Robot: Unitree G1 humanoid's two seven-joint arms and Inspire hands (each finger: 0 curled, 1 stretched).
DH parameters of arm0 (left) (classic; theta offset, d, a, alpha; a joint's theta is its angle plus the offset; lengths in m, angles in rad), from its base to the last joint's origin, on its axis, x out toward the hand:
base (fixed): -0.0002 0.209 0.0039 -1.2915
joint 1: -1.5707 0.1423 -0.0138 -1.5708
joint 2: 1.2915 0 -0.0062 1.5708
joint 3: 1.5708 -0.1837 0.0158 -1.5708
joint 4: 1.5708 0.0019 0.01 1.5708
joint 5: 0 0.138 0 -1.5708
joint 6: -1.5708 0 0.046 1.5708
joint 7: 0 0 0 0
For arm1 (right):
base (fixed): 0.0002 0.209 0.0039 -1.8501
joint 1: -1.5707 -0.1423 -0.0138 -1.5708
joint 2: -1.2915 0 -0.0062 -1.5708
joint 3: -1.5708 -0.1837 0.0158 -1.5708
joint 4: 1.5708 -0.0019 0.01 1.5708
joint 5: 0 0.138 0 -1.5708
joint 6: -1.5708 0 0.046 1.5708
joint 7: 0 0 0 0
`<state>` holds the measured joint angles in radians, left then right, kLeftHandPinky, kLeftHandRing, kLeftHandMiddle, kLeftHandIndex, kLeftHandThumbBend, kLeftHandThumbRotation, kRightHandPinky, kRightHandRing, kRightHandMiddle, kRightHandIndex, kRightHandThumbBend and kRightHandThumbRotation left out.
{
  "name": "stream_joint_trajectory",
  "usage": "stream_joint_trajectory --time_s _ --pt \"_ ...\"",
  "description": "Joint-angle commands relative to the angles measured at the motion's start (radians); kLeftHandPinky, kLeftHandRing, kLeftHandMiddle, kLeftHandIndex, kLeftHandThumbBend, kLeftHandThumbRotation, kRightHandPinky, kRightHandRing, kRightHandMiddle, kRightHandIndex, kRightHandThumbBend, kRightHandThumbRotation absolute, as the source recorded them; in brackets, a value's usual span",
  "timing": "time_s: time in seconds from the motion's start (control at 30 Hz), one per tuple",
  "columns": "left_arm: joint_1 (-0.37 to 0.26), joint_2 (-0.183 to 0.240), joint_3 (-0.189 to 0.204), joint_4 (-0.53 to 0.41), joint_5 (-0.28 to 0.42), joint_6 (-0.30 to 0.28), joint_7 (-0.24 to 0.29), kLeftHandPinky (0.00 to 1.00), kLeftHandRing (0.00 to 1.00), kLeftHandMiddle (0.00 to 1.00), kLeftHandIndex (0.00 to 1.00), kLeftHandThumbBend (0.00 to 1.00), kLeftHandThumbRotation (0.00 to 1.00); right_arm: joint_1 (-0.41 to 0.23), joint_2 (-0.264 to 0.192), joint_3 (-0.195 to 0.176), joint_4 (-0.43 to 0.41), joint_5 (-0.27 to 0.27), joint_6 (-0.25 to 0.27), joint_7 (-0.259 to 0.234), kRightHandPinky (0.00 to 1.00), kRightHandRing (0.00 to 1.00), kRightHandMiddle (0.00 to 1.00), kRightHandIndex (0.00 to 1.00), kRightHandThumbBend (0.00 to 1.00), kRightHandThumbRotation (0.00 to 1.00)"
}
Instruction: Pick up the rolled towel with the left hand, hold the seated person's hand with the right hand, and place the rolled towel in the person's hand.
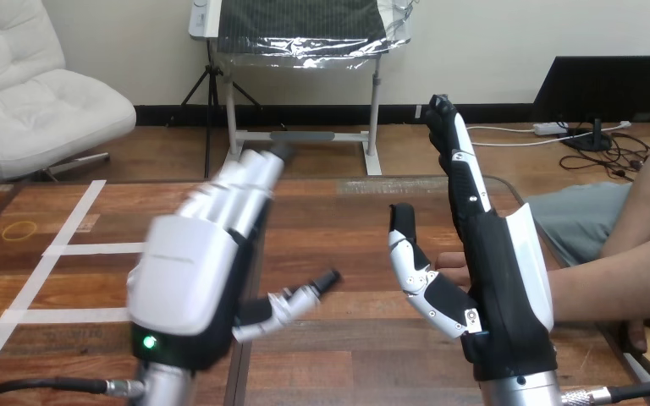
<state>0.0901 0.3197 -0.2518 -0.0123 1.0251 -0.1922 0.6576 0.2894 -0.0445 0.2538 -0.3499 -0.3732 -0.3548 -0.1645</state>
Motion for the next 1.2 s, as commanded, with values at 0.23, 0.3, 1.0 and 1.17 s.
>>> stream_joint_trajectory --time_s 0.23,0.3,1.0,1.17 --pt "-0.109 -0.072 0.049 -0.056 0.073 0.246 -0.012 1.00 0.99 0.99 0.99 0.80 0.82 -0.048 0.032 0.000 -0.043 -0.013 0.013 -0.009 1.00 1.00 1.00 1.00 0.00 0.00" --pt "-0.117 -0.075 0.049 -0.056 0.079 0.275 -0.026 1.00 0.99 0.99 0.99 0.81 0.83 -0.048 0.033 0.002 -0.044 -0.014 0.016 -0.009 1.00 1.00 1.00 1.00 0.00 0.00" --pt "-0.245 -0.068 0.032 0.064 0.067 0.527 -0.275 0.92 0.93 0.94 0.94 0.87 0.81 -0.052 0.032 0.002 -0.039 -0.018 0.015 -0.011 1.00 1.00 1.00 1.00 0.00 0.00" --pt "-0.282 -0.060 0.024 0.114 0.057 0.554 -0.346 0.88 0.91 0.92 0.91 0.88 0.79 -0.050 0.035 0.003 -0.041 -0.015 0.021 -0.011 1.00 1.00 1.00 1.00 0.00 0.00"
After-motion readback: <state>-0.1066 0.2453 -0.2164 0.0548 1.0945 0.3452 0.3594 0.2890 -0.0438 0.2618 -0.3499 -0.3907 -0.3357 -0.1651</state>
